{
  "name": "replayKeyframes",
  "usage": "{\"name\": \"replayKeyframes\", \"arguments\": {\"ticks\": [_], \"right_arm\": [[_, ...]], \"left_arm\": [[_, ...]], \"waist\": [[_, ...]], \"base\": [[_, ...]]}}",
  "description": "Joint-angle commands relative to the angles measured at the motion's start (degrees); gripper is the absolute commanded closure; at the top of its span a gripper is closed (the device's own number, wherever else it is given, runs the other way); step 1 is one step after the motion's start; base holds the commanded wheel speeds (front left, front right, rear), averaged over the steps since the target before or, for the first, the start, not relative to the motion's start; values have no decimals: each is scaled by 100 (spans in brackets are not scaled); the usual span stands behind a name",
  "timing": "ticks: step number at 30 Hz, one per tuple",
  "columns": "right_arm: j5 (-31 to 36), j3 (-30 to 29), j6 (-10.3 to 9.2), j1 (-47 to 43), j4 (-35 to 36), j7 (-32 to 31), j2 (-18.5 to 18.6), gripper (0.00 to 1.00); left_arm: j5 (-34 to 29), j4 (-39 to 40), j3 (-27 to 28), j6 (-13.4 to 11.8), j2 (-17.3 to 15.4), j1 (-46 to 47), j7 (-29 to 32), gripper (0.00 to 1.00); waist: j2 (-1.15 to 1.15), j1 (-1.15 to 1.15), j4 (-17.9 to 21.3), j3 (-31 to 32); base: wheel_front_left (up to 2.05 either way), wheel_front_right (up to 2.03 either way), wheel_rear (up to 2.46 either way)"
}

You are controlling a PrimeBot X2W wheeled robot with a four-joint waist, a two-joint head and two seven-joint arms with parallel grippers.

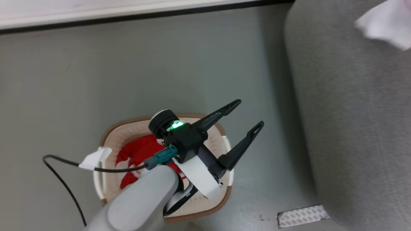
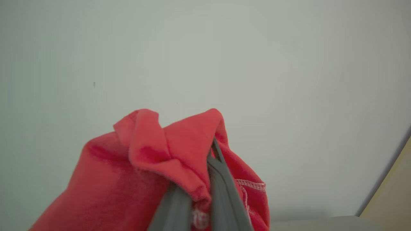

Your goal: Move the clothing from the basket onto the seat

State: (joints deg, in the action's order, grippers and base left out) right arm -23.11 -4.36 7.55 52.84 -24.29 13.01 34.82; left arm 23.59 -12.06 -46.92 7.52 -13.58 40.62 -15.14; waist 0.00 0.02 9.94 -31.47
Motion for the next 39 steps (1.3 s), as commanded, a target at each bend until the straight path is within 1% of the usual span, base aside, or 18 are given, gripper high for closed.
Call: {"name": "replayKeyframes", "arguments": {"ticks": [1,2,3,6,9,10,13,20,22,23,24,25,26,29,33,37,39], "right_arm": [[138,-164,-11,282,-218,-35,200,100],[141,-271,-11,463,-380,-72,312,100],[141,-271,-11,463,-380,-72,312,100],[263,-470,-11,904,-833,-184,633,100],[458,-591,-11,1178,-1264,-303,818,100],[541,-622,-11,1229,-1420,-347,827,100],[694,-723,-11,1338,-1868,-376,612,100],[1253,-1189,-11,1425,-3112,-202,-147,100],[1366,-1293,-11,1440,-3413,-159,-294,100],[1436,-1357,-11,1446,-3525,-130,-319,98],[1481,-1388,-11,1444,-3613,-103,-360,72],[1523,-1374,-11,1435,-3682,-80,-420,39],[1580,-1330,-11,1407,-3753,-75,-453,0],[1718,-1118,-11,1214,-3851,-19,-523,0],[1817,-843,-11,892,-3872,67,-519,0],[1785,-595,-11,405,-3704,155,-592,0],[1719,-510,-11,108,-3499,185,-632,0]], "left_arm": [[-66,48,36,-8,-5,34,-1,0],[-68,68,43,-8,-5,10,0,0],[-68,68,43,-8,-5,10,0,0],[-99,116,86,-8,-40,-81,-1,0],[-126,184,116,-8,-73,-143,-1,0],[-137,204,124,-8,-82,-167,-1,0],[-171,251,184,-8,-84,-235,-1,0],[-233,246,209,-8,-97,-370,-1,0],[-245,237,232,-8,-76,-420,-1,0],[-243,239,264,-8,-57,-457,-1,0],[-243,237,288,-8,-48,-486,-1,0],[-240,233,320,-8,-45,-524,-1,0],[-235,226,354,-8,-45,-562,-1,0],[-194,181,431,-8,-48,-711,-1,0],[-131,143,545,-8,2,-883,-1,0],[-97,109,721,-7,58,-1125,-1,0],[-82,102,831,-7,80,-1266,-1,0]], "waist": [[0,-2,-393,-328],[0,-2,-443,-348],[0,-2,-443,-348],[0,-2,-540,-388],[0,-2,-596,-423],[0,-2,-615,-437],[0,-2,-646,-560],[0,-2,-705,-836],[0,-2,-732,-834],[0,-2,-744,-812],[0,-2,-746,-778],[0,-2,-740,-738],[0,-2,-729,-692],[0,-2,-662,-463],[0,-2,-593,-99],[0,-2,-546,336],[0,-2,-531,549]], "base": [[0,0,0],[0,0,0],[0,0,0],[0,0,0],[0,0,0],[0,0,0],[0,0,0],[0,0,0],[0,0,0],[0,0,0],[0,0,0],[0,0,0],[0,0,0],[0,0,0],[0,0,0],[0,0,0],[0,0,0]]}}
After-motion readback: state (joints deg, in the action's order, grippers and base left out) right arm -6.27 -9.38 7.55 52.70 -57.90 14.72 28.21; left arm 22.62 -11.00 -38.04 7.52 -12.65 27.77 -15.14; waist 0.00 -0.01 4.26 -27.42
